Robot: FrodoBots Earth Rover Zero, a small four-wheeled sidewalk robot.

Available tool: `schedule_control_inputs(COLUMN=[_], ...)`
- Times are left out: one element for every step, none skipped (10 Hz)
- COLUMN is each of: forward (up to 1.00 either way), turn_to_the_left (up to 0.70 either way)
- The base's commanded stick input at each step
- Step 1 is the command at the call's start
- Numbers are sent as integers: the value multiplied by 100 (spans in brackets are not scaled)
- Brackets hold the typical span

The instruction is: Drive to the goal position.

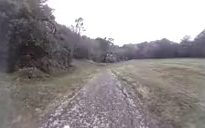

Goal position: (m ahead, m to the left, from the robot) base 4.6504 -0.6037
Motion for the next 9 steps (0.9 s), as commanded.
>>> schedule_control_inputs(forward=[45, 45, 45, 45, 45, 45, 45, 45, 45], turn_to_the_left=[27, 27, 26, 24, 19, 19, 18, 15, 14])
